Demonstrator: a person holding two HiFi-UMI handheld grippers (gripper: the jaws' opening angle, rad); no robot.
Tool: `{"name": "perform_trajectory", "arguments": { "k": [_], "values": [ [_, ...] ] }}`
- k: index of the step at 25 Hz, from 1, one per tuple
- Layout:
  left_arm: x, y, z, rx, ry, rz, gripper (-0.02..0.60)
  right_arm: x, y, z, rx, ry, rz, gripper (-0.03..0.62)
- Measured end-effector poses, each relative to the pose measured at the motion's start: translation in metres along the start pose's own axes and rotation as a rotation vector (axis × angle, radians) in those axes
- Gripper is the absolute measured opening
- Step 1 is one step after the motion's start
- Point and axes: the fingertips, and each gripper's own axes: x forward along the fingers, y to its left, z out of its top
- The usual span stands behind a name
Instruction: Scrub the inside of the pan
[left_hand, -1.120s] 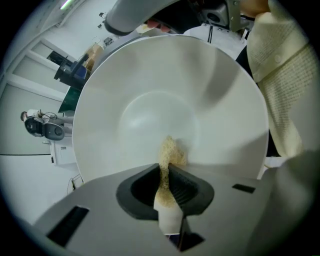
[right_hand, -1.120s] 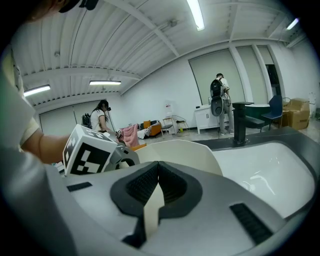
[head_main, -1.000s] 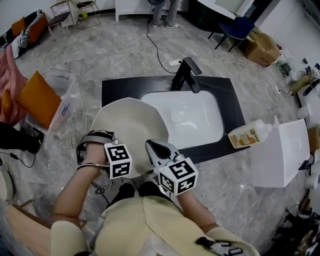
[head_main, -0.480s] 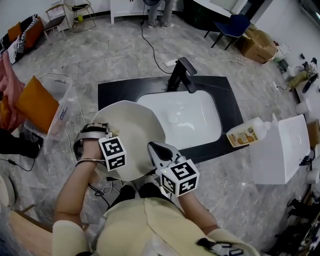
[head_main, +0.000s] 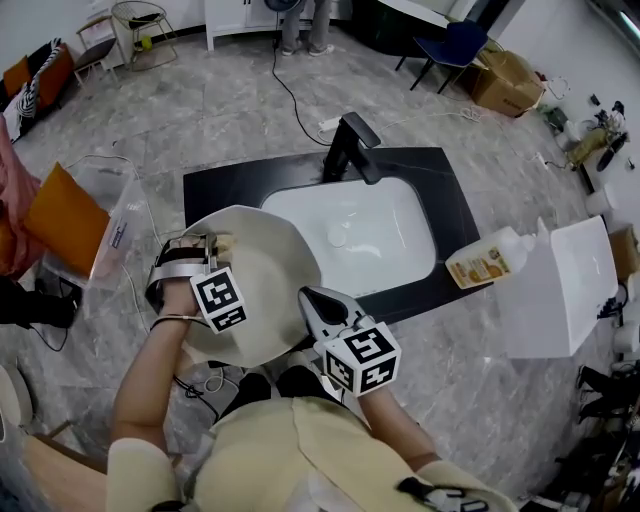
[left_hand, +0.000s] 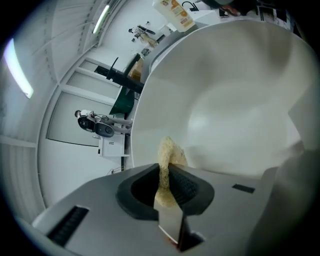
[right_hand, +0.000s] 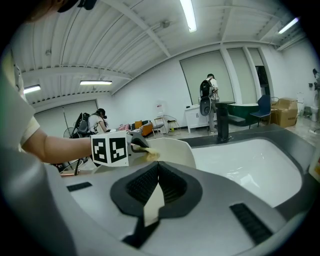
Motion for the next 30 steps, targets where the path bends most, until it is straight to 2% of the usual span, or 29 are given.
{"name": "perform_trajectory", "arguments": {
  "k": [7, 14, 17, 23, 26, 30],
  "values": [
    [0.006, 0.018, 0.01, -0.059, -0.056, 0.073, 0.054, -0.011, -0.013, -0.005, 0.024, -0.003, -0.044, 0.015],
    [0.009, 0.024, 0.023, -0.11, -0.102, 0.096, 0.054, -0.019, -0.019, -0.01, 0.041, -0.008, -0.07, 0.015],
    [0.006, 0.02, 0.034, -0.165, -0.149, 0.056, 0.054, -0.021, -0.019, -0.012, 0.044, -0.007, -0.072, 0.015],
    [-0.012, 0.013, 0.048, -0.361, -0.263, -0.081, 0.054, -0.023, -0.018, -0.013, 0.05, -0.009, -0.073, 0.015],
    [-0.014, 0.014, 0.043, -0.434, -0.248, -0.101, 0.054, -0.023, -0.018, -0.014, 0.053, -0.007, -0.072, 0.015],
    [-0.013, 0.008, 0.036, -0.579, -0.217, -0.162, 0.054, -0.022, -0.015, -0.015, 0.053, -0.005, -0.067, 0.015]
  ]
}}
